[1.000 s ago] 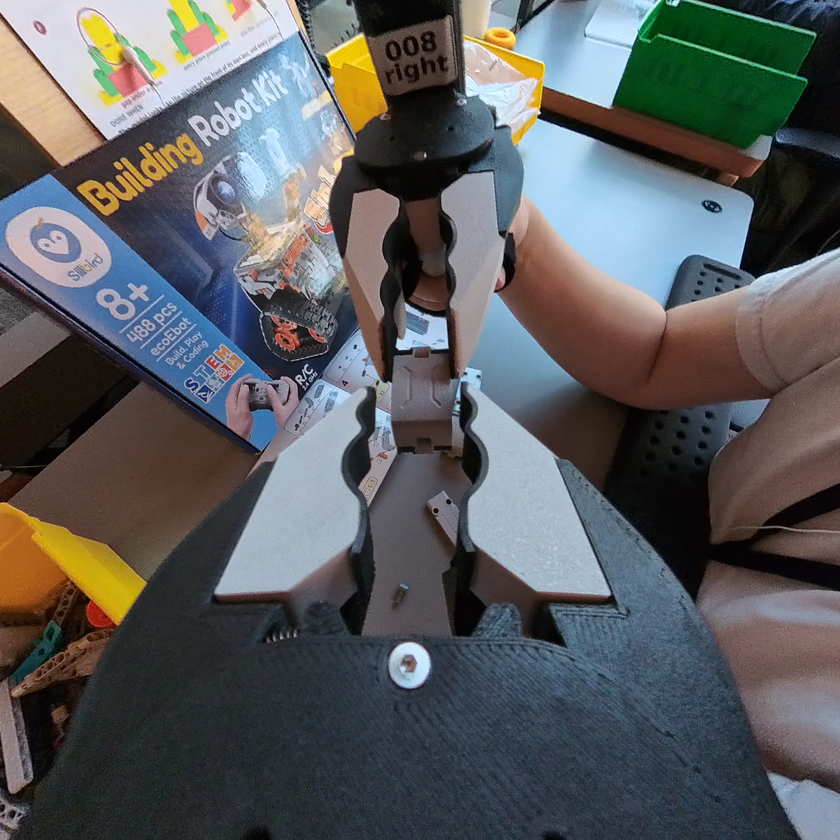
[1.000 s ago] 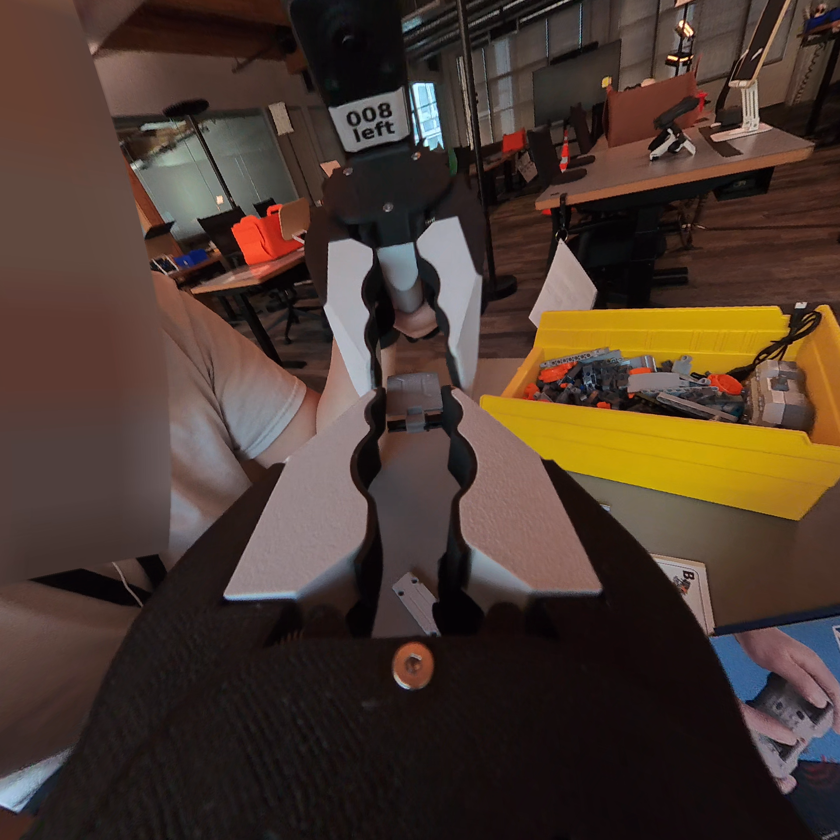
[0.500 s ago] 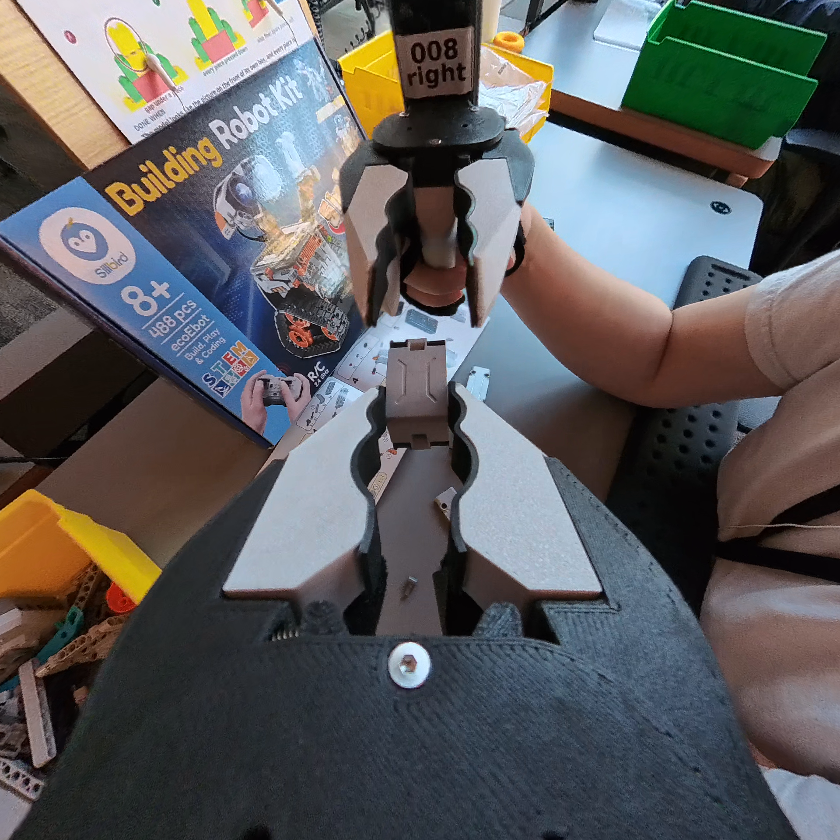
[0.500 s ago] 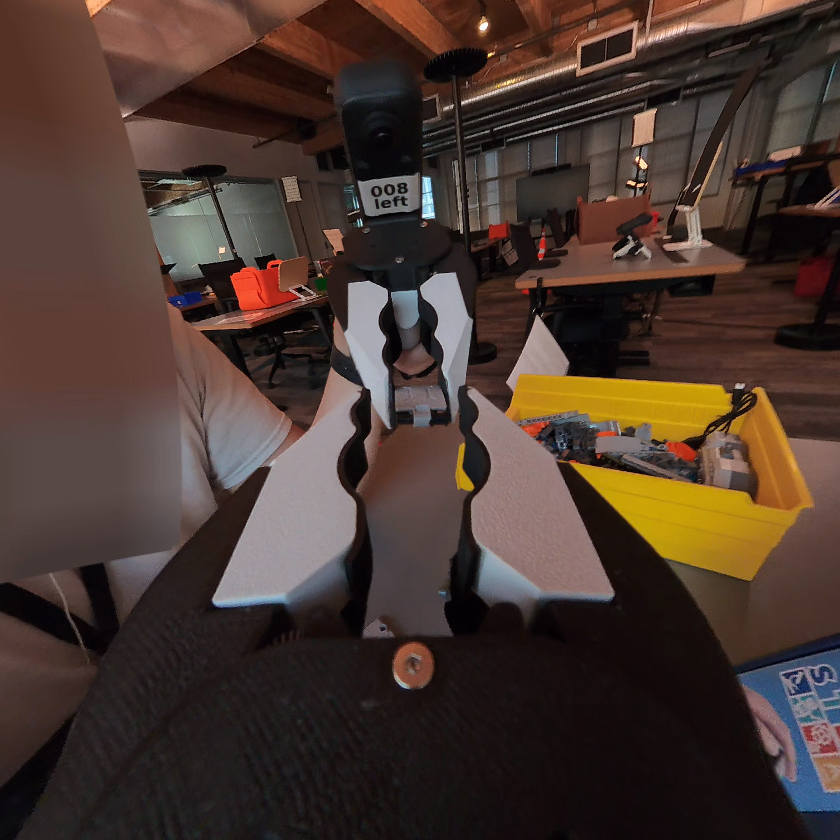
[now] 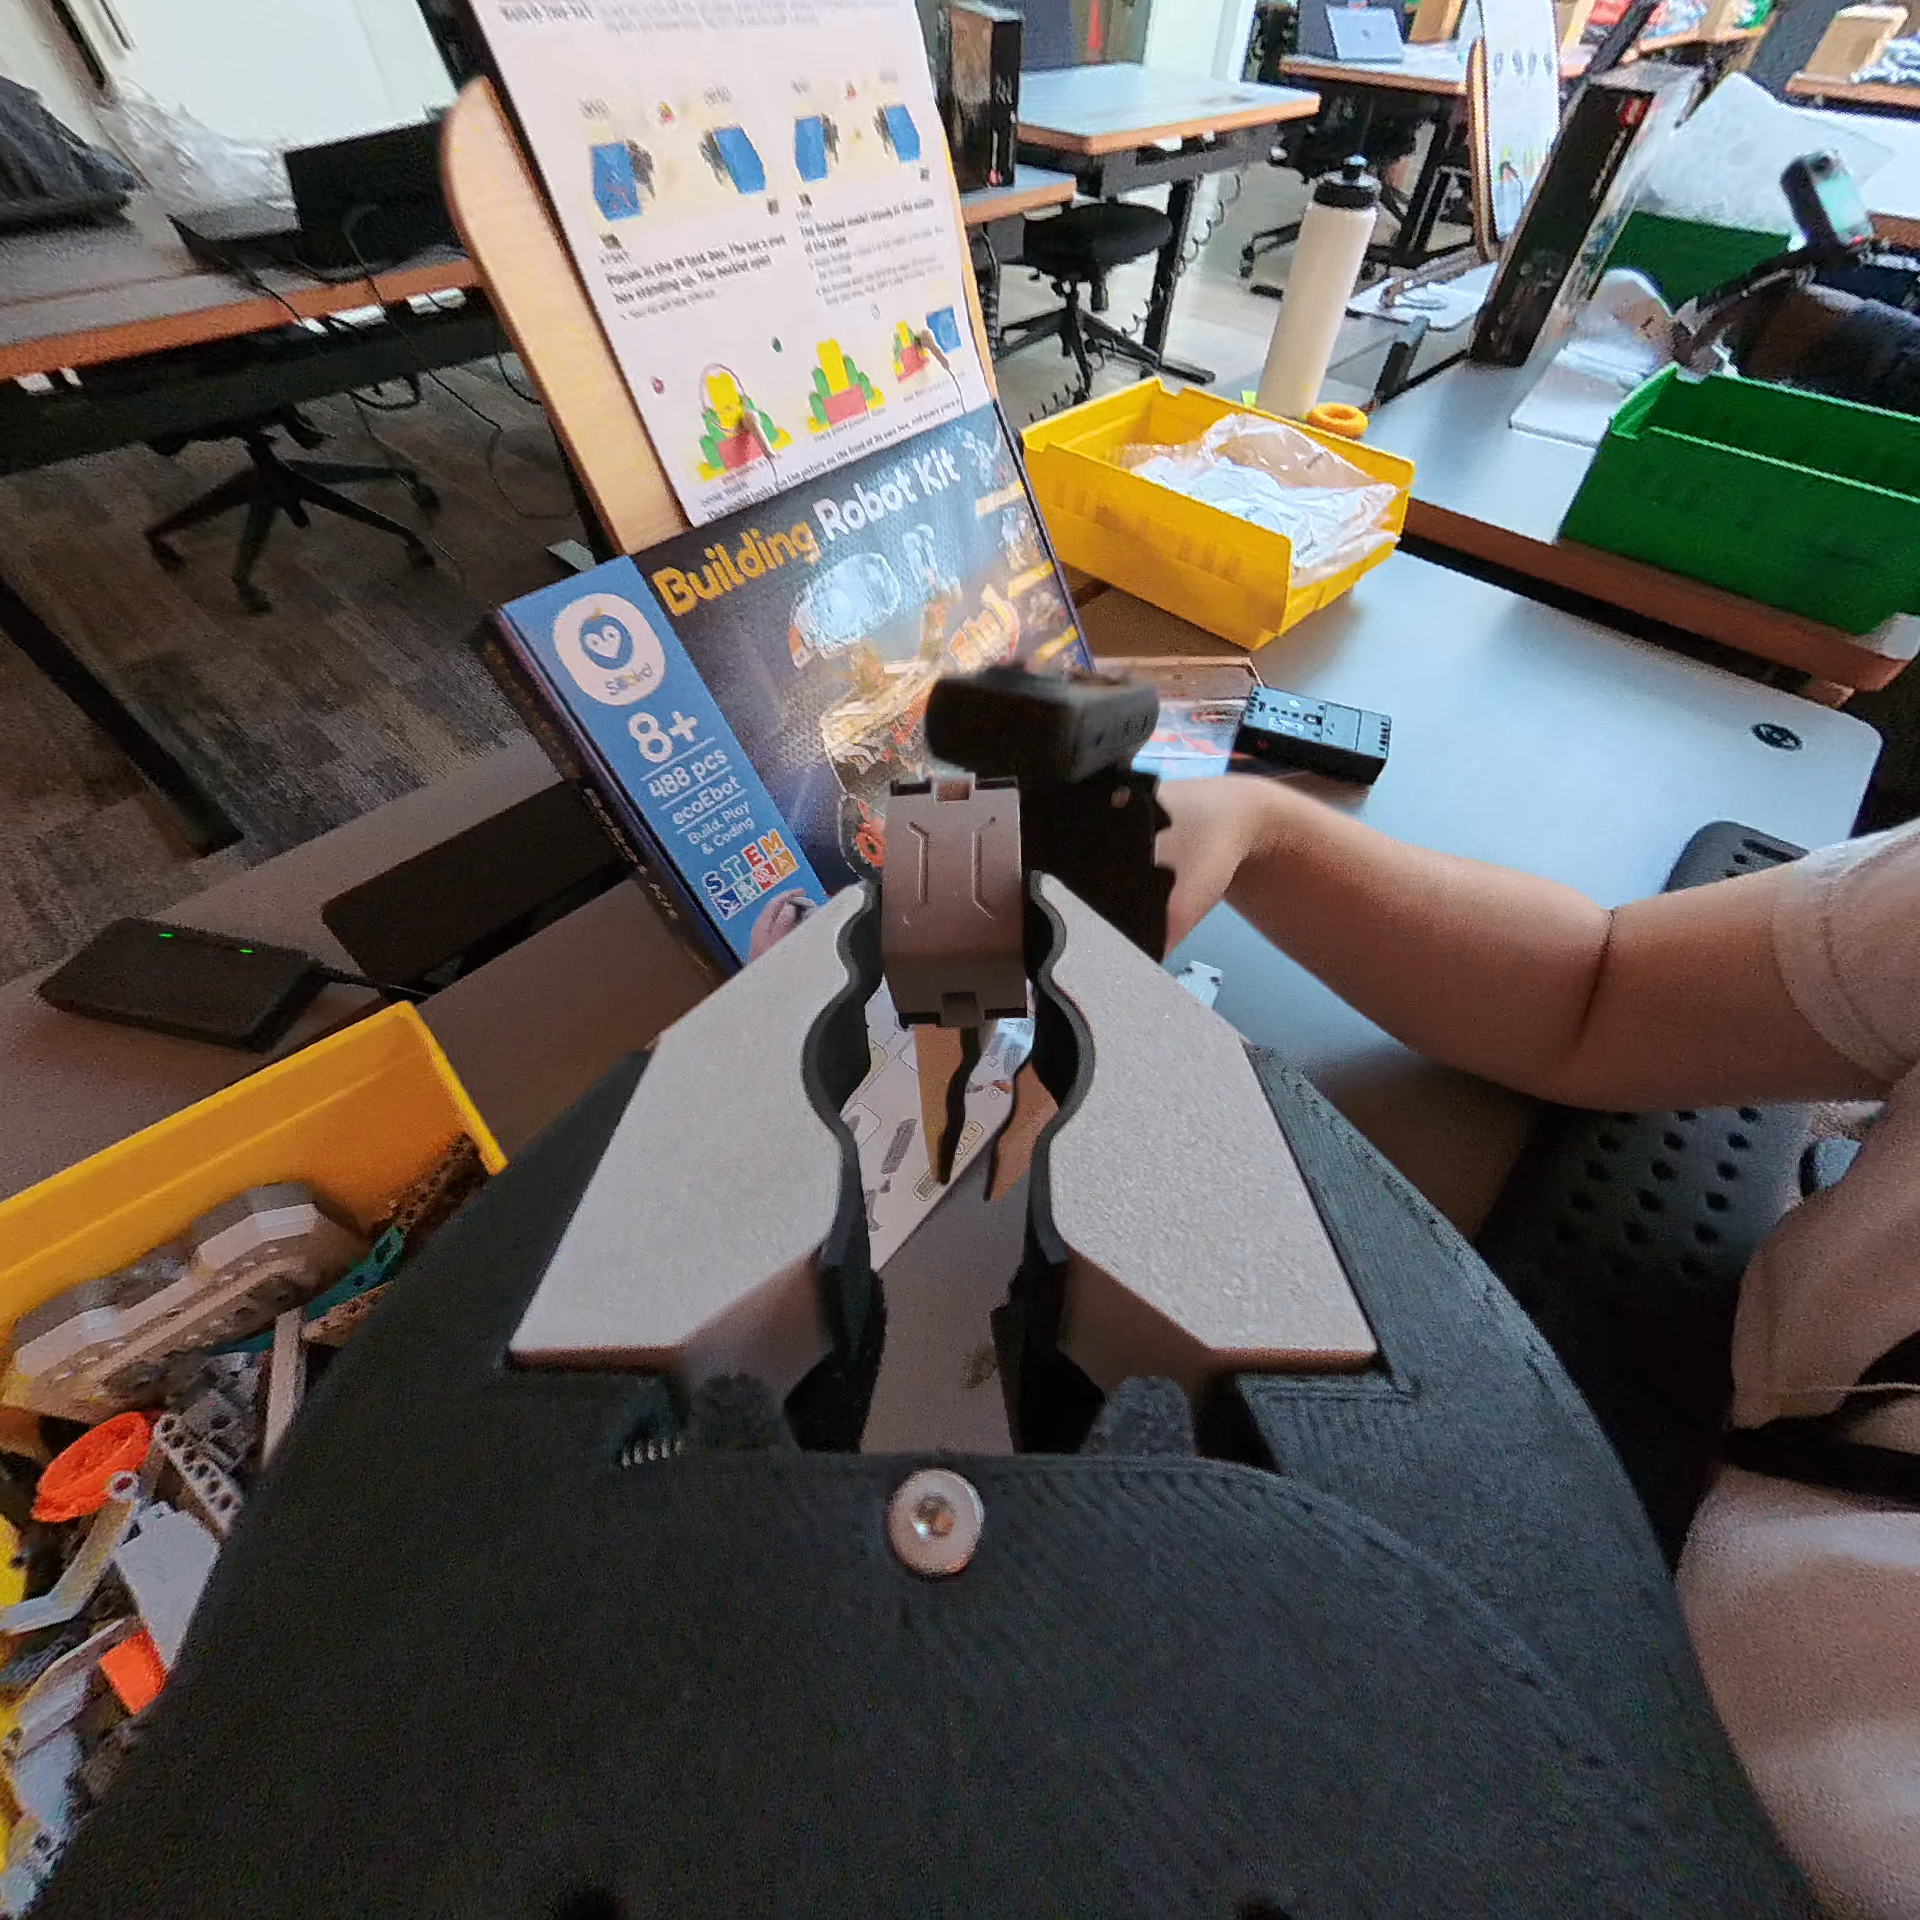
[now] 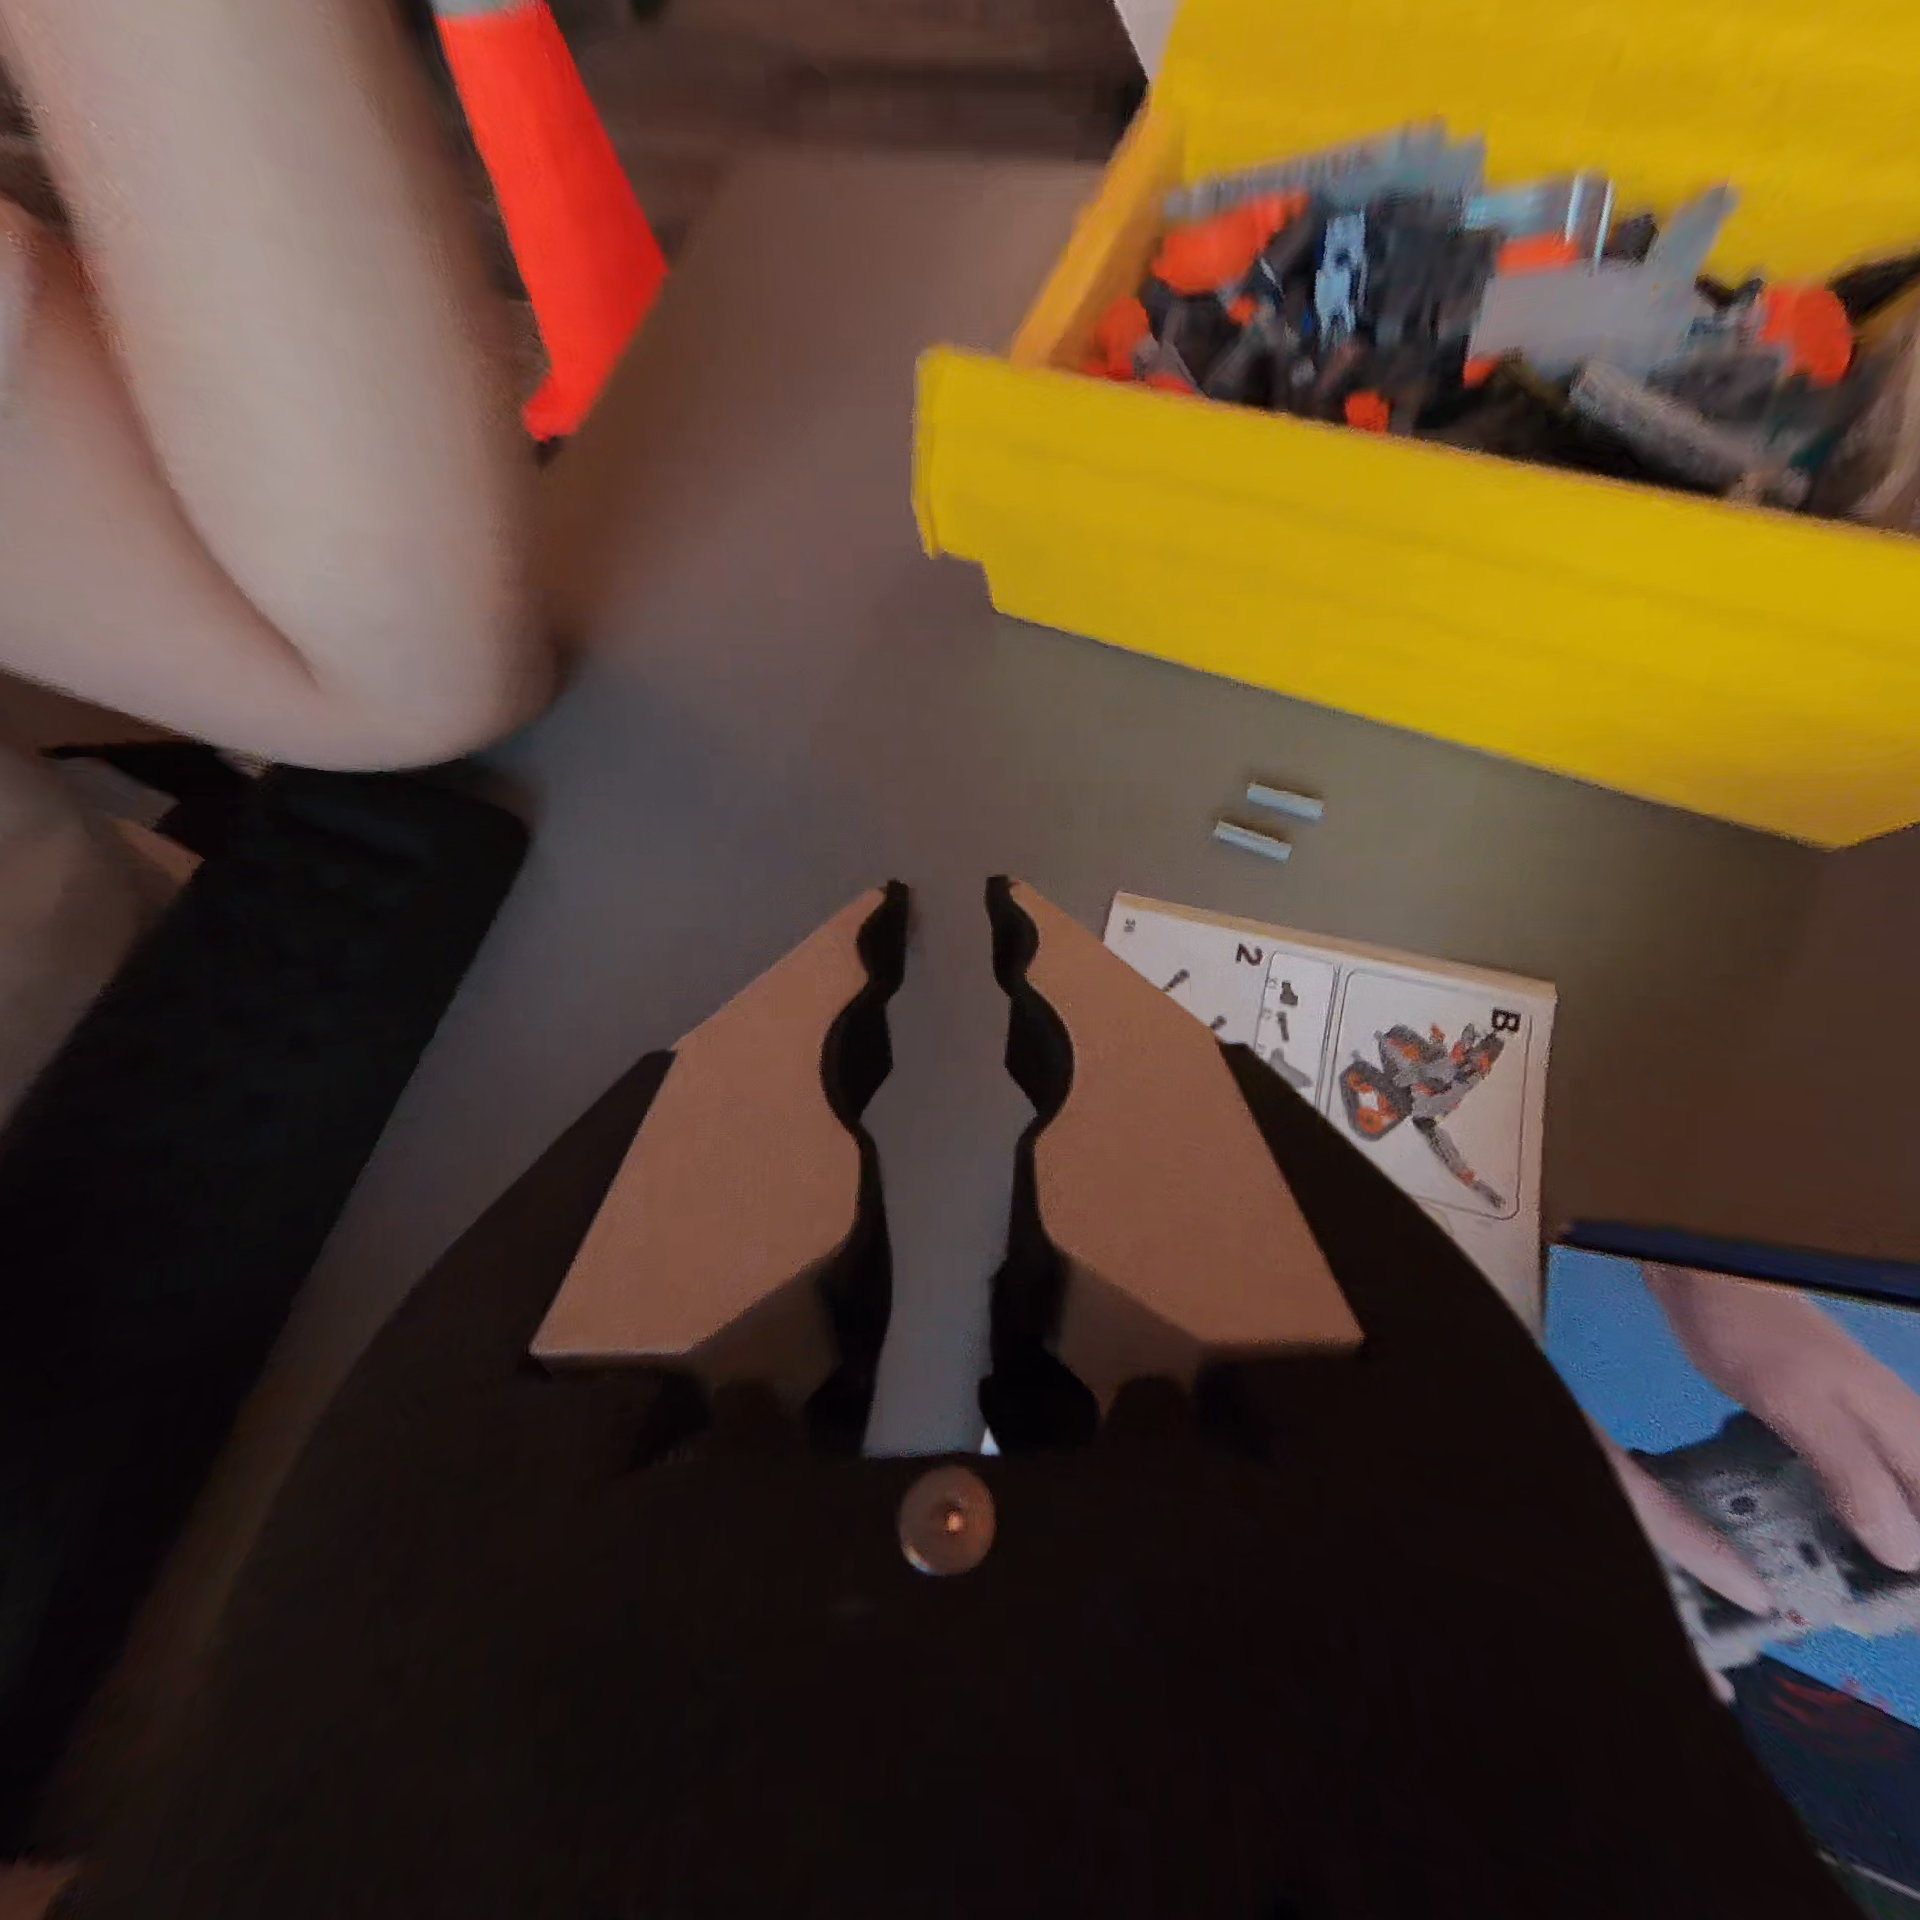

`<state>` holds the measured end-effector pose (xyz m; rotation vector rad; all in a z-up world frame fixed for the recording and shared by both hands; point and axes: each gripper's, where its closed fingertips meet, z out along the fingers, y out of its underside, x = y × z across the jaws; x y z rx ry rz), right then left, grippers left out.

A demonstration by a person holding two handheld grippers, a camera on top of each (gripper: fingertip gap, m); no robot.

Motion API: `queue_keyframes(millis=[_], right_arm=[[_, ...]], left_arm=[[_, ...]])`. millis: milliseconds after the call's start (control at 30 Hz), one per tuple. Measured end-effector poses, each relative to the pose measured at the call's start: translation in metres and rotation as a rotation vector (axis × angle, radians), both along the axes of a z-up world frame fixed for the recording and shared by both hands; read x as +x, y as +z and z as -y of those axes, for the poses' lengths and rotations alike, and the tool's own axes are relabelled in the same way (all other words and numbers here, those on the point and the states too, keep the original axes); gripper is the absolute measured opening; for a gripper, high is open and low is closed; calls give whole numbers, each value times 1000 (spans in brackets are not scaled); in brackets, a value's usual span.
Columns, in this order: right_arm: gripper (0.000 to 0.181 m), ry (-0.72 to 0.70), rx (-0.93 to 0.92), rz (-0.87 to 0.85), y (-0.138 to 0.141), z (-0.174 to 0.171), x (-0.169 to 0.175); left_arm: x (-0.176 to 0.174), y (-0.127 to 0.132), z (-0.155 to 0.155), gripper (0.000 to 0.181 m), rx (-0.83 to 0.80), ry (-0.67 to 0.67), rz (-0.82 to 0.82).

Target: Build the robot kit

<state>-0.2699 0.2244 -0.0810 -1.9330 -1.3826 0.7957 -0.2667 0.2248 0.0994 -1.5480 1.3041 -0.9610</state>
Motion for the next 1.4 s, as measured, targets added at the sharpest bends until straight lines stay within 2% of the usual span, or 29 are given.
queue_keyframes(millis=[100, 200, 300, 400, 567, 733, 800, 1400], right_arm=[[8, -118, -43, 25, -11, -19, 6], [6, -324, 15, 78, -4, -46, 48], [5, -392, 17, 150, -2, -46, 75], [6, -348, -39, 232, -18, -35, 65], [8, -120, -136, 324, -61, -4, -7], [8, -15, -133, 420, -89, 14, -41], [8, -1, -143, 471, -97, 18, -41], [5, -18, -80, 590, -97, 19, -31]], left_arm=[[-9, 8, -2, 25, 12, 30, 41], [-14, 14, -4, 25, 12, 39, 75], [-16, 16, -7, 25, 8, 51, 92], [-17, 17, -12, 25, 8, 77, 97], [-20, 21, -9, 25, 20, 85, 114], [-24, 26, -8, 25, 25, 87, 140], [-25, 26, -8, 25, 20, 84, 142], [-27, 28, 1, 25, 28, 50, 152]])
